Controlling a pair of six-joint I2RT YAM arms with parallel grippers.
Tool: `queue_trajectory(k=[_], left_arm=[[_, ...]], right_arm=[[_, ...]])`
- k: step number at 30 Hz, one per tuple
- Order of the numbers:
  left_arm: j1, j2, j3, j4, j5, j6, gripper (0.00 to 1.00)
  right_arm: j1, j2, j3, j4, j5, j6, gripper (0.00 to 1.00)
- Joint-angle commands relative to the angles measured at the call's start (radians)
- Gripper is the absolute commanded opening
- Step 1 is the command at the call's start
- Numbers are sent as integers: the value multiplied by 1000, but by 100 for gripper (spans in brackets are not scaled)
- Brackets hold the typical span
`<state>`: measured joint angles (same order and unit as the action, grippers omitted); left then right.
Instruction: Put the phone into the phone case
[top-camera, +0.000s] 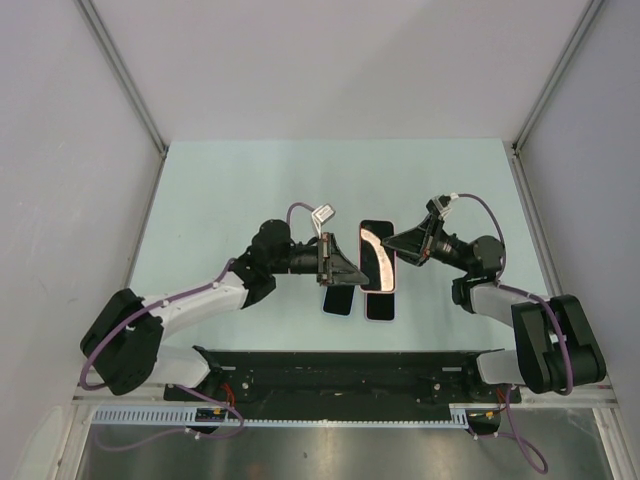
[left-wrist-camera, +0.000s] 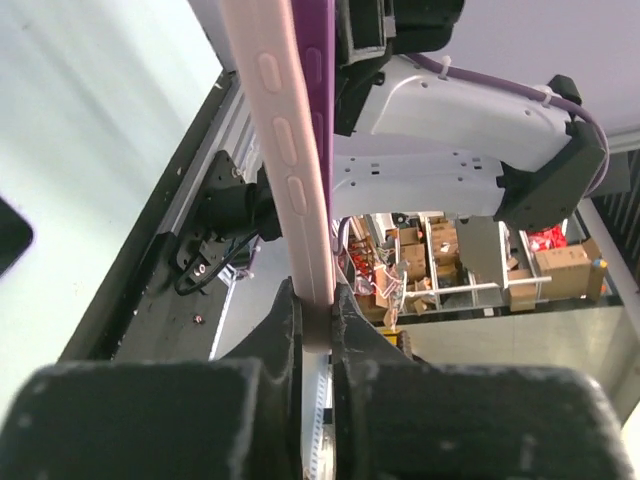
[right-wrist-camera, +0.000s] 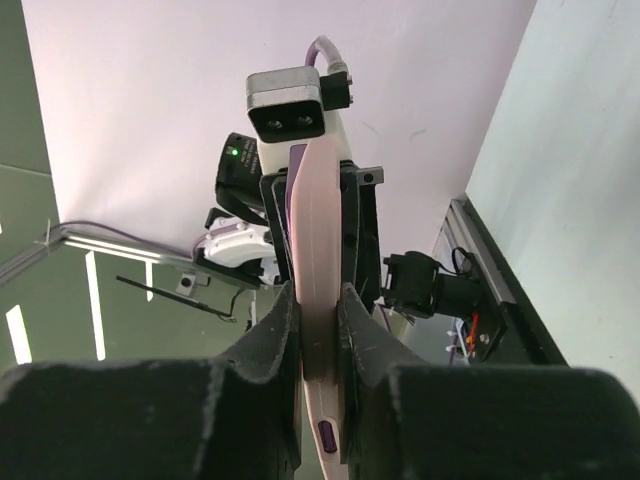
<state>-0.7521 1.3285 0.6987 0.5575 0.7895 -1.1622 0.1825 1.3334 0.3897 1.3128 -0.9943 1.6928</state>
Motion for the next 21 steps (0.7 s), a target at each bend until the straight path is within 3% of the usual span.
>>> queue_trajectory(k=[1,5,8,9,12,21], left_arm=[[-3,-21,44,-238,-56,133,0],[-3,-45,73,-326,-108,186,0],[-1,-57,82,-321,-107,200,22],[0,-61,85,-318,-110,206,37],[33,-92,90,-317,-121,220,55],[146,-121,107,-237,-58,205,63]], right_arm=[[-29,10,21,266,-3,27,0],[-23,7,20,258,-13,10,0],[-20,1,14,258,-30,10,0],[-20,-6,14,259,-36,11,0],[-11,-34,11,258,-56,21,0],[66,-108,-46,255,-55,22,0]])
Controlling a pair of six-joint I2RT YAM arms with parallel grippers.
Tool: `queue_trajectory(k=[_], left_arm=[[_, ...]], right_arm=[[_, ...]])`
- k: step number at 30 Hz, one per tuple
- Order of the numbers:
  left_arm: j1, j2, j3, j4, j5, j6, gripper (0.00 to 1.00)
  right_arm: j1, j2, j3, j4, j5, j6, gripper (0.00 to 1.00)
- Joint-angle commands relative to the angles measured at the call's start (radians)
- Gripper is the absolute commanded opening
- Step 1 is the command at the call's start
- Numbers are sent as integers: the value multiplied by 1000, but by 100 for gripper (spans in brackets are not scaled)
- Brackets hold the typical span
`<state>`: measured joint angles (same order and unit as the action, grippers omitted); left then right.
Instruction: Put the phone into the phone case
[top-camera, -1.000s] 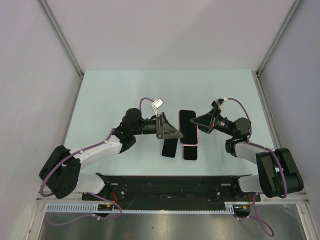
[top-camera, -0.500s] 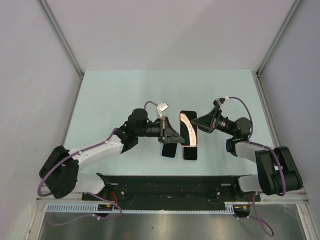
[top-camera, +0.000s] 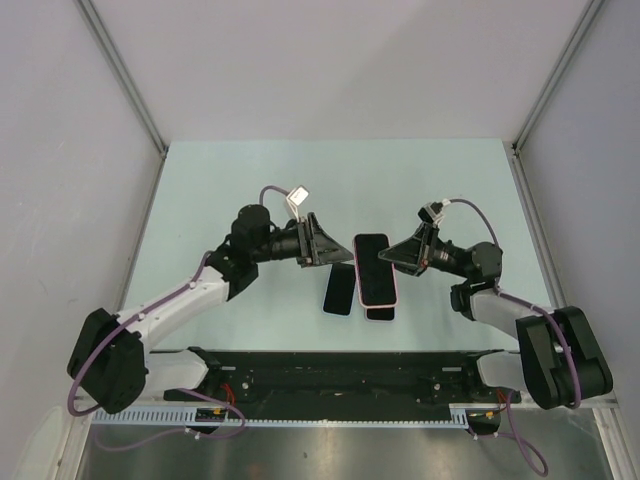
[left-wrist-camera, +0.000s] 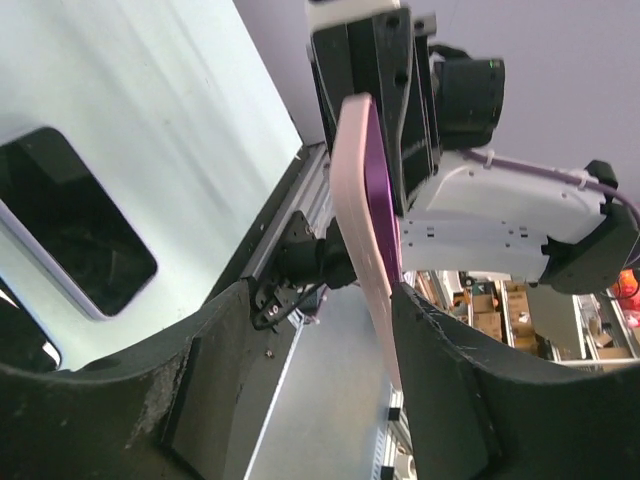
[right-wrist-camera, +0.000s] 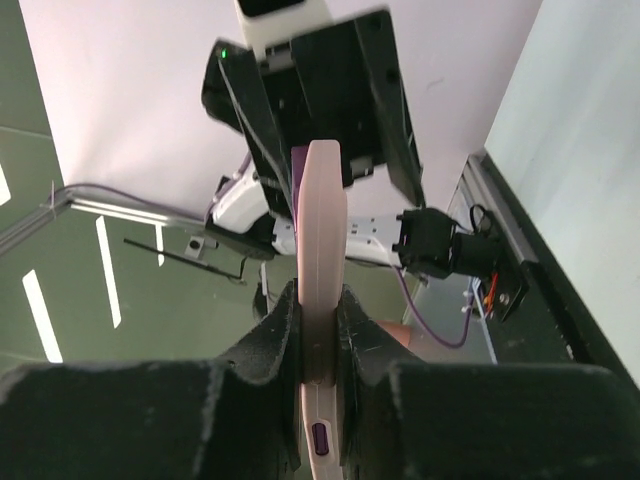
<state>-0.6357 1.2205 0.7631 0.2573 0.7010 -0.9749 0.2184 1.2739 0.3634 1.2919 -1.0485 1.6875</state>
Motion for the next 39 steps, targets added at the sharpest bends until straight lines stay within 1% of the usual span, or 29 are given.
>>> queue_trajectory(k=[1,5,7,10,13,14,15,16,17,18,19,20,21,23,24,25,26,27,28,29,30,32,34,35,37,39], left_arm=[[31,-9,47,75,41,13,63],[33,27,54,117,61,-16,64],[33,45,48,154,78,-33,63],[33,59,44,188,91,-54,58],[33,73,38,188,98,-53,39],[34,76,38,189,98,-48,28],[33,79,38,183,98,-47,22],[33,80,41,178,98,-42,16],[33,83,45,166,97,-21,4],[33,91,53,125,92,-4,0],[33,93,73,97,86,19,0],[33,96,85,64,75,75,0],[31,97,97,-7,54,100,0],[31,103,119,-70,42,146,0],[33,105,125,-79,40,157,0],[31,106,130,-87,37,162,0],[31,105,131,-95,35,172,0],[33,103,133,-95,37,173,5],[31,97,133,-95,40,173,13],[31,93,130,-93,43,168,35],[31,90,127,-89,43,165,44],[33,74,101,-54,54,145,58],[31,65,56,-9,66,121,63],[31,65,42,41,83,92,65],[27,70,4,95,103,59,66],[24,91,-18,184,129,4,66]], right_arm=[[36,-54,-24,274,2,24,0],[67,-73,-34,227,15,-12,0],[85,-88,-35,169,19,-58,0],[101,-108,-35,92,27,-110,0],[101,-120,-34,69,31,-126,0],[99,-120,-34,67,31,-127,0],[99,-120,-34,63,31,-129,0],[101,-117,-34,63,30,-130,2],[99,-119,-34,58,31,-134,4],[99,-117,-34,43,33,-138,6],[101,-119,-34,35,33,-144,11],[98,-120,-34,26,39,-155,14],[99,-123,-32,5,45,-164,16],[98,-123,-27,-22,51,-190,17],[98,-122,-24,-40,53,-195,16],[99,-120,-21,-46,54,-199,8],[99,-119,-20,-46,58,-204,4],[98,-119,-17,-46,59,-204,1],[98,-120,-14,-46,62,-203,0],[96,-123,-12,-46,70,-203,0],[96,-126,-11,-46,74,-198,0],[95,-134,-3,-46,84,-195,0],[95,-142,3,-49,90,-195,0],[95,-145,6,-51,97,-195,0],[95,-149,8,-60,107,-206,0],[98,-153,11,-80,113,-215,0]])
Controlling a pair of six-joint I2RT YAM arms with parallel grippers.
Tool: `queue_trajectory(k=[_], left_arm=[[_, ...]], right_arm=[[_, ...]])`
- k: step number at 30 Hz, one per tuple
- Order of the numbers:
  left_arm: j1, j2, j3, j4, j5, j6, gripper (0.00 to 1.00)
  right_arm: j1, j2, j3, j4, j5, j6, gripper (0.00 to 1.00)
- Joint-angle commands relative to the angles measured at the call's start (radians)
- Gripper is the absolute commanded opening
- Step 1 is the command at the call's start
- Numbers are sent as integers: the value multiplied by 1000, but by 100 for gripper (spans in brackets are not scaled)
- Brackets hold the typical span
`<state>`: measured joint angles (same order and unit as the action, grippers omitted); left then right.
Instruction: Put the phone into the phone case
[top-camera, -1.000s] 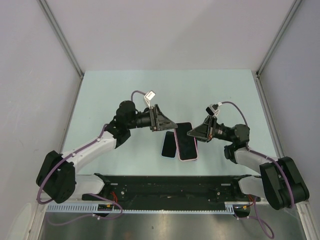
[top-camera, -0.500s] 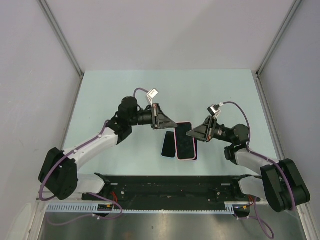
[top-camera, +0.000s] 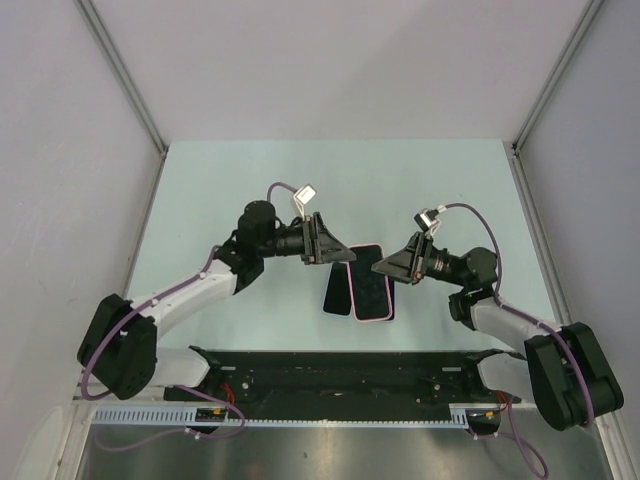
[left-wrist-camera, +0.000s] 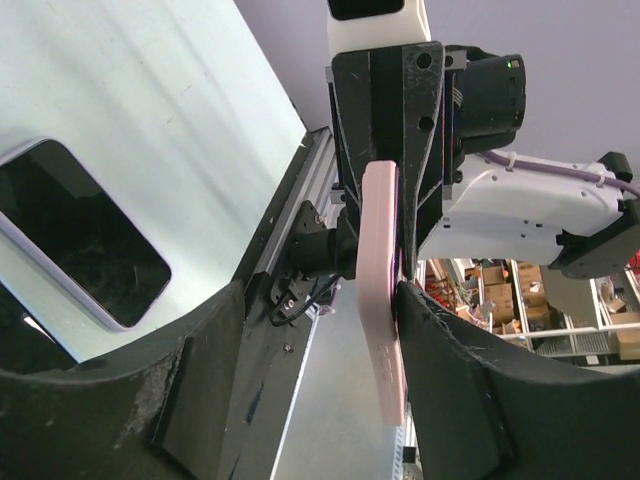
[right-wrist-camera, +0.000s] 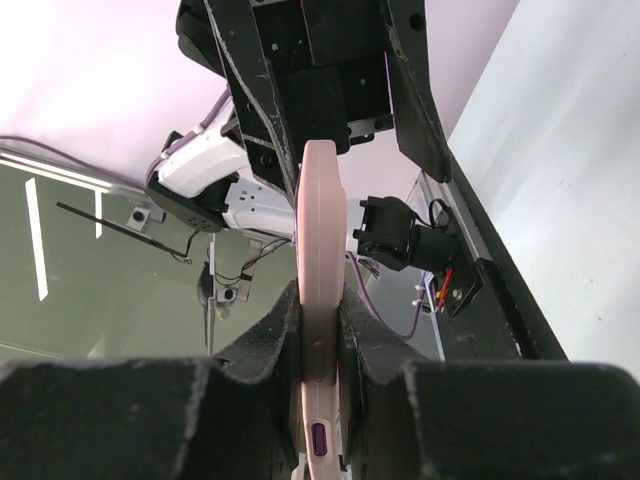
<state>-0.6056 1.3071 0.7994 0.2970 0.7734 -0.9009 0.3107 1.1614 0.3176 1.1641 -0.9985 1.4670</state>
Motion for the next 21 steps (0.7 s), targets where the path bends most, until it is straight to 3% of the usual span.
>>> queue_trajectory(k=[1,4,7,11,12,14,16,21], left_arm=[[-16,12,-69,175,66,-87,66],[-34,46,-77,251,89,-128,63],[-51,60,-68,269,99,-128,51],[-56,61,-60,268,113,-112,16],[-56,58,-57,257,115,-98,11],[-56,55,-32,193,124,-43,1],[-57,54,-14,166,141,-7,0],[-57,66,3,151,170,3,0]], right_arm=[[7,-39,57,39,67,-3,0],[10,-49,57,17,75,-16,1],[11,-81,61,-70,83,-65,4],[8,-141,92,-310,86,-213,15],[5,-167,101,-348,86,-230,25],[-1,-190,124,-417,84,-255,32],[-22,-209,133,-432,81,-255,41],[-48,-189,147,-396,63,-235,44]])
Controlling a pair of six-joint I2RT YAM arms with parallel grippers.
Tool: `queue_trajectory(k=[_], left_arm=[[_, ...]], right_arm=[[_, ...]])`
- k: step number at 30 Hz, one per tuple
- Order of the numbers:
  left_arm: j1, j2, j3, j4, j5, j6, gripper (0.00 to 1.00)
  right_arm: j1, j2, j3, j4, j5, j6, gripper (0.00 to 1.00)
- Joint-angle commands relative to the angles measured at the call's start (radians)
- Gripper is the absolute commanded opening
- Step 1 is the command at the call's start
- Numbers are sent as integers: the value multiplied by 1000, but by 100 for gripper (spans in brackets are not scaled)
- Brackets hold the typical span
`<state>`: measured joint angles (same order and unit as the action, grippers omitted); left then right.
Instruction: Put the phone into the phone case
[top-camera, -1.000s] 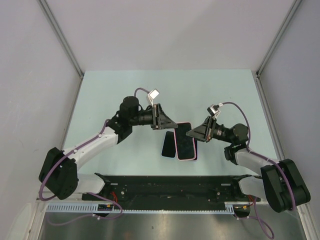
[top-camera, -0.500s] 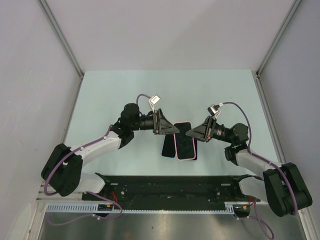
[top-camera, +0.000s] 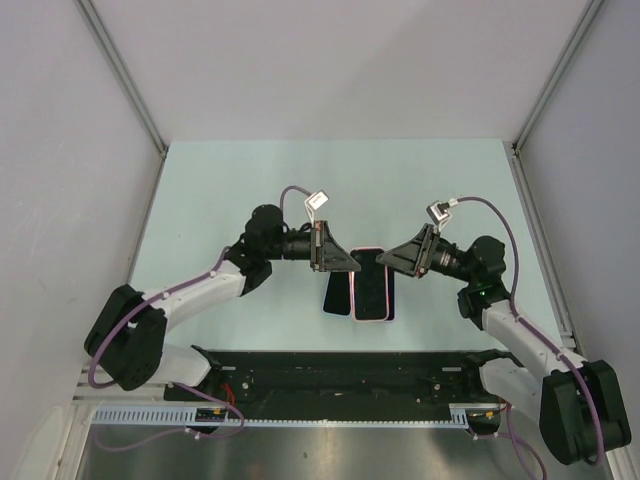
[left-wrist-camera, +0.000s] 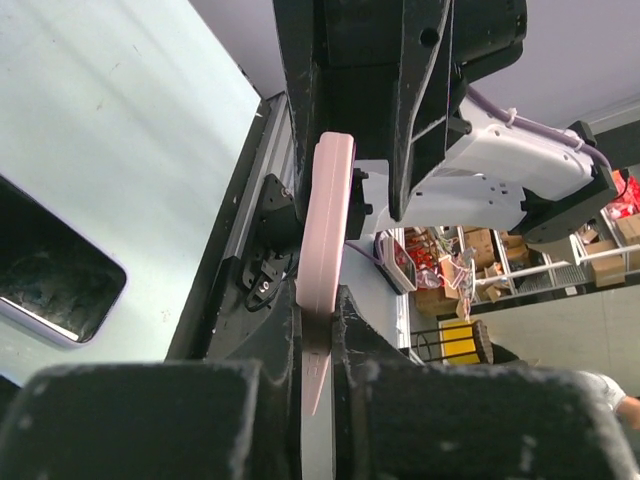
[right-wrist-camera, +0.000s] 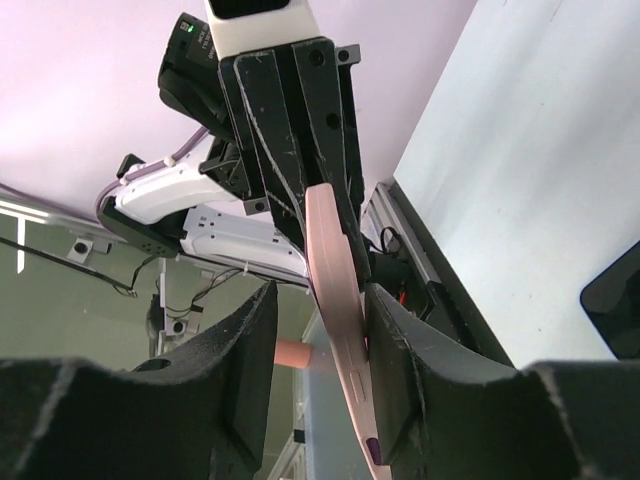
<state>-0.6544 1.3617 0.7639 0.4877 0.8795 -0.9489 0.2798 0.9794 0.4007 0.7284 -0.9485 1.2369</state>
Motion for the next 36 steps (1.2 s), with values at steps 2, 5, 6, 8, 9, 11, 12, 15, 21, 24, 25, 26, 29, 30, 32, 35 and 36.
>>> queue_trajectory(k=[2,5,6,8,9,11,12,15,21,24,25,26,29,30,32,35,36], left_arm=[[-8,19,41,-40,68,48,0],[-8,19,48,-72,49,56,0],[-7,19,63,-104,30,70,0],[-8,16,86,-240,-54,137,0],[-8,17,112,-291,-89,192,0],[-10,27,147,-464,-173,246,0],[-14,37,179,-518,-241,287,0],[-25,47,207,-618,-321,320,0],[-25,54,200,-598,-269,294,0],[-13,47,186,-546,-206,260,0],[-7,42,181,-526,-188,253,0],[2,36,173,-511,-154,243,0],[36,10,156,-492,-119,231,0],[54,-1,160,-511,-123,249,0],[71,-12,150,-514,-103,249,0],[84,-44,115,-405,-33,200,0],[82,-52,120,-405,-25,202,0]], right_arm=[[-19,16,76,57,4,4,44],[-18,30,87,60,-3,0,40],[-19,27,99,43,1,-11,28],[-10,12,116,-48,10,-79,17],[-7,1,139,-96,34,-121,14],[19,-28,174,-317,83,-285,7],[30,-37,208,-389,146,-333,0],[65,-65,228,-536,236,-416,0],[99,-65,245,-623,294,-459,13],[96,-67,247,-630,260,-449,39],[93,-79,245,-635,249,-453,44],[93,-87,245,-655,240,-461,48],[84,-105,245,-723,212,-513,60],[82,-111,245,-769,218,-525,62],[82,-131,242,-802,221,-548,65],[88,-136,224,-802,179,-573,69],[88,-133,216,-802,141,-574,72]])
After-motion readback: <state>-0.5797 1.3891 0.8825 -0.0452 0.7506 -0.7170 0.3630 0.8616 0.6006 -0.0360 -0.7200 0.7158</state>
